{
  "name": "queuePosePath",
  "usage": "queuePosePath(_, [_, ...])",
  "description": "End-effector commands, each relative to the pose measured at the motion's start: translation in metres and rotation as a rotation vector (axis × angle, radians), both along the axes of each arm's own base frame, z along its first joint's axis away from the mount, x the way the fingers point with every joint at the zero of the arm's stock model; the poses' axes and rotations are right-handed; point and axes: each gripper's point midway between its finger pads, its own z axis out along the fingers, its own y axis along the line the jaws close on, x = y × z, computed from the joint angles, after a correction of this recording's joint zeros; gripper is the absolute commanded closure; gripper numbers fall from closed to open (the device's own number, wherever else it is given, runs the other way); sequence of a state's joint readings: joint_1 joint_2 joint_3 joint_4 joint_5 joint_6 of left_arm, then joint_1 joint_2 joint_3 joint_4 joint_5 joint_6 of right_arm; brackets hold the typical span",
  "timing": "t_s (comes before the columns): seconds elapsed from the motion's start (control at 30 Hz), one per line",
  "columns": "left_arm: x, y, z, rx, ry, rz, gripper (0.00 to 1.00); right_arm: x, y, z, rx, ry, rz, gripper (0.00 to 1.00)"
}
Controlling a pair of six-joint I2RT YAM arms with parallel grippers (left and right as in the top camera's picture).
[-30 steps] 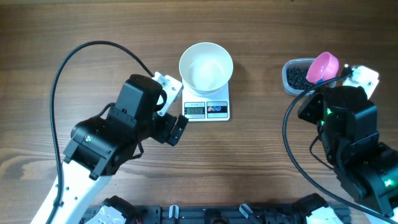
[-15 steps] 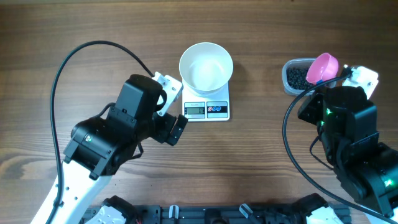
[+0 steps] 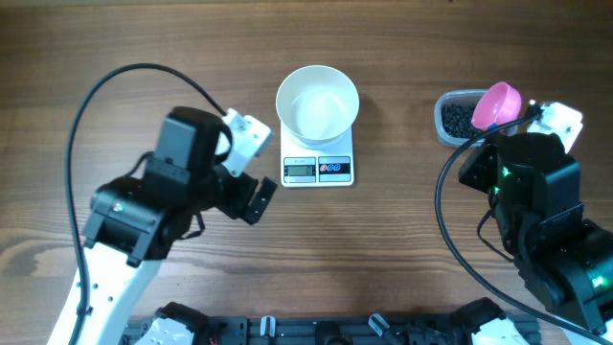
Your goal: Scoop item into bowl and weigh 150g on scale
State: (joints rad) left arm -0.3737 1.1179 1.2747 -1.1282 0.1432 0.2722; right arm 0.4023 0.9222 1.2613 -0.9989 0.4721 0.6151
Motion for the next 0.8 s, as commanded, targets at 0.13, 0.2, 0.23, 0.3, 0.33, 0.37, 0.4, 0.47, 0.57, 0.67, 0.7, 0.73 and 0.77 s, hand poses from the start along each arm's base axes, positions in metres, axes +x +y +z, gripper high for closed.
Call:
queuePosePath(0.13, [-0.0030, -0.0023, 0.0062, -0.052, 0.000, -0.056, 0.00, 0.0006, -0.0003, 0.0071, -0.003, -0.013, 0.005, 0.96])
queuePosePath(0.2, [-0.0031, -0.0024, 0.0062, -0.052, 0.000, -0.056, 0.00, 0.0006, -0.0004, 0.0073, -0.003, -0.013, 0.005, 0.96])
queuePosePath(0.23, [-0.0038, -0.0038, 0.0066, -0.060, 0.003, -0.062, 0.00, 0.0006, -0.0003, 0.0072, -0.003, -0.013, 0.005, 0.96])
queuePosePath(0.3, [-0.0045, -0.0053, 0.0070, -0.067, 0.005, -0.067, 0.00, 0.0002, -0.0005, 0.0067, -0.003, -0.011, 0.005, 0.96])
queuePosePath(0.33, [-0.0048, -0.0056, 0.0069, -0.069, 0.006, -0.068, 0.00, 0.0001, -0.0005, 0.0065, -0.004, -0.010, 0.005, 0.96])
queuePosePath(0.37, [-0.0047, -0.0055, 0.0068, -0.069, 0.006, -0.068, 0.00, 0.0000, -0.0005, 0.0065, -0.004, -0.009, 0.005, 0.96])
queuePosePath(0.4, [-0.0046, -0.0055, 0.0069, -0.069, 0.006, -0.068, 0.00, 0.0000, -0.0005, 0.0065, -0.004, -0.009, 0.006, 0.96])
queuePosePath(0.47, [-0.0047, -0.0055, 0.0068, -0.069, 0.006, -0.068, 0.00, 0.0000, -0.0006, 0.0064, -0.004, -0.009, 0.005, 0.96])
queuePosePath(0.57, [-0.0049, -0.0055, 0.0068, -0.069, 0.007, -0.068, 0.00, -0.0004, -0.0007, 0.0058, -0.005, -0.006, 0.006, 0.96])
queuePosePath(0.67, [-0.0049, -0.0055, 0.0068, -0.069, 0.007, -0.068, 0.00, -0.0004, -0.0007, 0.0058, -0.006, -0.006, 0.005, 0.96])
queuePosePath(0.7, [-0.0048, -0.0056, 0.0068, -0.069, 0.007, -0.069, 0.00, -0.0004, -0.0007, 0.0058, -0.006, -0.006, 0.005, 0.96])
queuePosePath(0.73, [-0.0048, -0.0056, 0.0068, -0.069, 0.007, -0.069, 0.00, -0.0004, -0.0007, 0.0058, -0.006, -0.006, 0.005, 0.96])
queuePosePath(0.77, [-0.0049, -0.0055, 0.0069, -0.069, 0.006, -0.069, 0.00, -0.0004, -0.0007, 0.0058, -0.006, -0.006, 0.005, 0.96])
